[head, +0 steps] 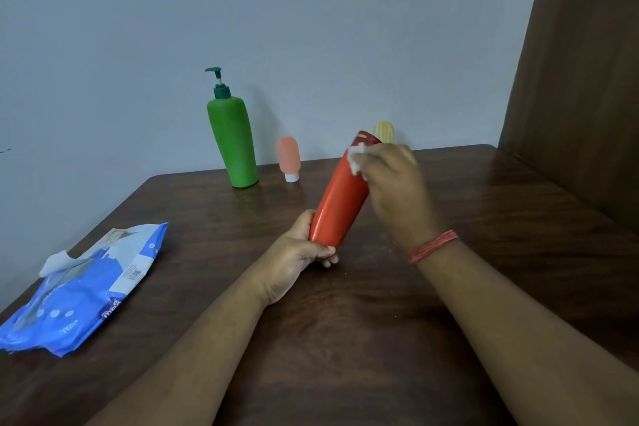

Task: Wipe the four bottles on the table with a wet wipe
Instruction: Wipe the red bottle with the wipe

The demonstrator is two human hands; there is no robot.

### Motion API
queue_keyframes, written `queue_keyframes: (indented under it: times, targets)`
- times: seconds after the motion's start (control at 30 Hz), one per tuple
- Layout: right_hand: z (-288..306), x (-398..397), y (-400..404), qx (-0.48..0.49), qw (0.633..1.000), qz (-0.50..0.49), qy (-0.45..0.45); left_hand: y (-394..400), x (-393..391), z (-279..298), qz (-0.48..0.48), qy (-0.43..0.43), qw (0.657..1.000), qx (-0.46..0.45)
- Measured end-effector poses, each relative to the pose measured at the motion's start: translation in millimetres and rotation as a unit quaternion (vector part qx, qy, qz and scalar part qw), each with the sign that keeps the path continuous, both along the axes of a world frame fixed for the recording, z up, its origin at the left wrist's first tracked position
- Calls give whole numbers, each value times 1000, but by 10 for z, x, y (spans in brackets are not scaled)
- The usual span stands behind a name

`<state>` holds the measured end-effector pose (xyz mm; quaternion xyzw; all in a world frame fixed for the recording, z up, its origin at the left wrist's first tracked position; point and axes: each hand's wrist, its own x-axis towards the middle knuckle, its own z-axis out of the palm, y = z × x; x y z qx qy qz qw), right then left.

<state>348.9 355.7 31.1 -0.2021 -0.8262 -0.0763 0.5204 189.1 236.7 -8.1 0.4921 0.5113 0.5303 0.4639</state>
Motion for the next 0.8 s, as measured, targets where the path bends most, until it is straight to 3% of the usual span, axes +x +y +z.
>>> queue_keyframes:
  times: [0.1,0.23,0.47,0.63,0.8]
  targets:
    - [-50,30,8,-6,1000,-6,10,-1,5,1,-4,0,1000,2]
    - [-151,-93,-142,49,993,55,-95,3,-36,1,16,-86,996,9]
    - [-84,23,11,-50,995,1,83,2,-30,-5,-22,-62,998,7]
    - [-206,-139,-163,-142,983,85,73,21,-108,-8,-19,-148,989,11]
    - [-26,-32,8,-271,924,121,243,5,-58,-2,-63,-127,990,-7]
